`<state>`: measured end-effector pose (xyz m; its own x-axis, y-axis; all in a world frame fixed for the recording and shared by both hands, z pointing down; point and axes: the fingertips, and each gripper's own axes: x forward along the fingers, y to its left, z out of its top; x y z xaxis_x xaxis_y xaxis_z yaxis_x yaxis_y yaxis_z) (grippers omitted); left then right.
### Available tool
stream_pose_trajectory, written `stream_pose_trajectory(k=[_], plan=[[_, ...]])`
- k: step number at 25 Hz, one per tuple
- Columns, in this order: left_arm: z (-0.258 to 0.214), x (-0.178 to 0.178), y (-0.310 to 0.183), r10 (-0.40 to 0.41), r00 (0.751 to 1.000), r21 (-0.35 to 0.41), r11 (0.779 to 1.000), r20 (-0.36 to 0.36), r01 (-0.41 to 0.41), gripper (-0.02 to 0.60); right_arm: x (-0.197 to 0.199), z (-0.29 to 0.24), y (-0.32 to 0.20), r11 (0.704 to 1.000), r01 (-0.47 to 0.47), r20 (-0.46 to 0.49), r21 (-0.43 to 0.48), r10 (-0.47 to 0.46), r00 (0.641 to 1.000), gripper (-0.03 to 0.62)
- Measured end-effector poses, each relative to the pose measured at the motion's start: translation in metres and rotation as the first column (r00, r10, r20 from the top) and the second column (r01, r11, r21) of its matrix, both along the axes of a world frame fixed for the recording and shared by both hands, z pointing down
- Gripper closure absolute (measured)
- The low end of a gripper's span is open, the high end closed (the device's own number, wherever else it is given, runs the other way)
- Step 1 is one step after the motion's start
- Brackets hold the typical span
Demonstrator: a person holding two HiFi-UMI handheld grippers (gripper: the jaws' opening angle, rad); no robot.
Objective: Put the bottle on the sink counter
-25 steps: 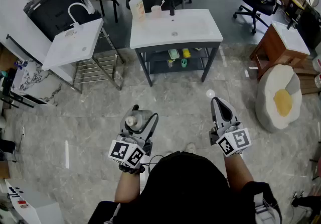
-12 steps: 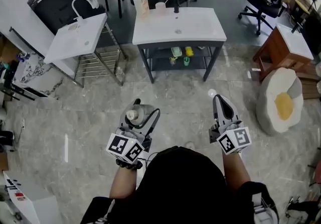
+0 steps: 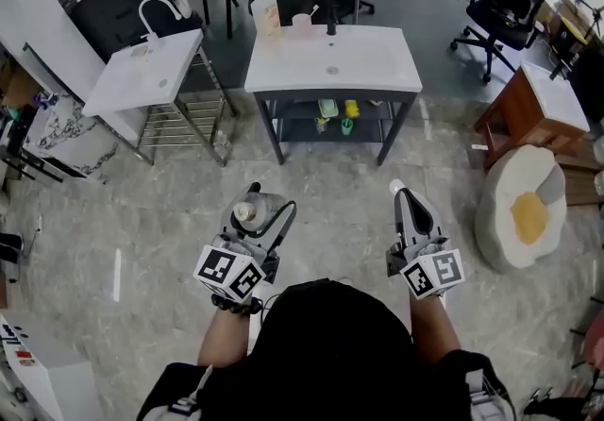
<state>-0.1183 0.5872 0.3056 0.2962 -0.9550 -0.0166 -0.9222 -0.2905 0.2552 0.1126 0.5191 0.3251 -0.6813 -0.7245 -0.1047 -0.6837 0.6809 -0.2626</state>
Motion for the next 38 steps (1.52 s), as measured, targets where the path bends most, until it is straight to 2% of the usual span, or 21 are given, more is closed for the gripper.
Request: stream_pose_trajectory(k=[5, 9, 15, 22, 29, 38], plan=[[0.005, 0.024, -0.021, -0.016, 1.0, 0.001, 1.0, 0.003, 0.016, 0.224, 0.039, 0.006, -0.019, 1.0, -0.023, 0.024, -0.015, 0.023, 0.999, 0.562], [0.014, 0.056, -0.031, -0.016, 0.999, -0.012, 1.0, -0.037, 0.016, 0.224, 0.068, 0.021, -0.028, 0.998, -0.041, 0.038, -0.049, 0.043, 0.998, 0.563], [0.024, 0.067, -0.058, 0.004, 0.999, -0.044, 0.999, -0.046, -0.006, 0.224, 0.081, 0.034, -0.056, 0.995, -0.056, 0.053, -0.082, 0.06, 0.997, 0.562], [0.023, 0.033, -0.12, -0.025, 0.998, -0.021, 0.999, -0.053, 0.024, 0.224, 0.055, 0.028, -0.119, 0.997, -0.053, 0.059, -0.06, 0.057, 0.997, 0.562], [0.021, -0.003, -0.204, 0.012, 0.998, -0.016, 1.0, -0.067, -0.013, 0.224, 0.019, 0.007, -0.194, 0.996, -0.082, 0.052, -0.041, 0.084, 0.995, 0.562], [0.035, -0.052, -0.282, 0.061, 0.995, -0.036, 0.997, -0.084, -0.065, 0.224, -0.036, 0.013, -0.275, 0.993, -0.101, 0.045, -0.057, 0.104, 0.994, 0.562]])
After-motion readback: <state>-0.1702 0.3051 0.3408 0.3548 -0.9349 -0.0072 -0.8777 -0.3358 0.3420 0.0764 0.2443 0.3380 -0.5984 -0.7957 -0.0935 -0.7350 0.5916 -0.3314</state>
